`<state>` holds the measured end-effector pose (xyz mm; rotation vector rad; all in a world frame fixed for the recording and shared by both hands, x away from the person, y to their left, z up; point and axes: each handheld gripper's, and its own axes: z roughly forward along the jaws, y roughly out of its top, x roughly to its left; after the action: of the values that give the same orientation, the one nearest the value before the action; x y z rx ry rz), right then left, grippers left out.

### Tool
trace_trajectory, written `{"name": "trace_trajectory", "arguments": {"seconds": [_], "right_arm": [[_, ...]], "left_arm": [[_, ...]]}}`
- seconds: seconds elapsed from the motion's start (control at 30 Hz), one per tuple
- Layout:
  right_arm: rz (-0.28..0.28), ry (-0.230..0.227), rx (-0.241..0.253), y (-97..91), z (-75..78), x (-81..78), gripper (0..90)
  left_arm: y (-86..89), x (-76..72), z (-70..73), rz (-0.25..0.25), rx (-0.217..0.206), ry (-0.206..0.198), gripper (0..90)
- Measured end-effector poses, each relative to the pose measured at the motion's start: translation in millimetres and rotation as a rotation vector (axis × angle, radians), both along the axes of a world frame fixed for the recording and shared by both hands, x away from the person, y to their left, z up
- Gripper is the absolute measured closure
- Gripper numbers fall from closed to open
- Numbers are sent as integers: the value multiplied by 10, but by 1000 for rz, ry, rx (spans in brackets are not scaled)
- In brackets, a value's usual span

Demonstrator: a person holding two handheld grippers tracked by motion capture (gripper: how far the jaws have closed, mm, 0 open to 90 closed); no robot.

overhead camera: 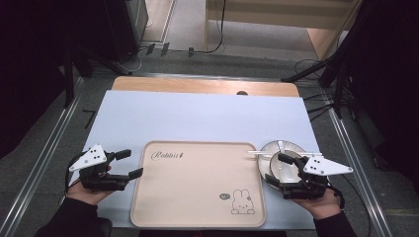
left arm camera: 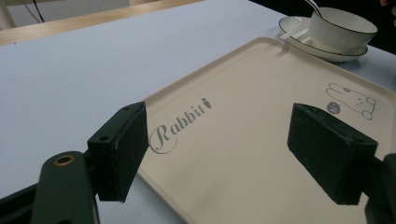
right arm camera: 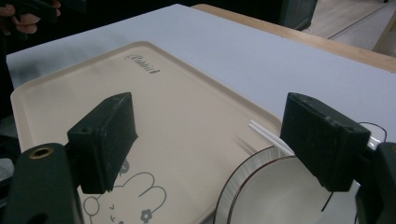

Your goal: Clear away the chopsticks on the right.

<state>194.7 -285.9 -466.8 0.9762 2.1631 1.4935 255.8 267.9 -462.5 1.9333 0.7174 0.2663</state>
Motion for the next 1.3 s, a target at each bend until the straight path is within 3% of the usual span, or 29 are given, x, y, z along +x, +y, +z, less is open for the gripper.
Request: {"name": "trace_trajectory", "arguments": {"seconds": [1.3], "right_arm": [[13, 10, 10, -25, -8, 12, 240]], "left_arm": [[1, 3, 3, 8, 0, 2, 206]]}}
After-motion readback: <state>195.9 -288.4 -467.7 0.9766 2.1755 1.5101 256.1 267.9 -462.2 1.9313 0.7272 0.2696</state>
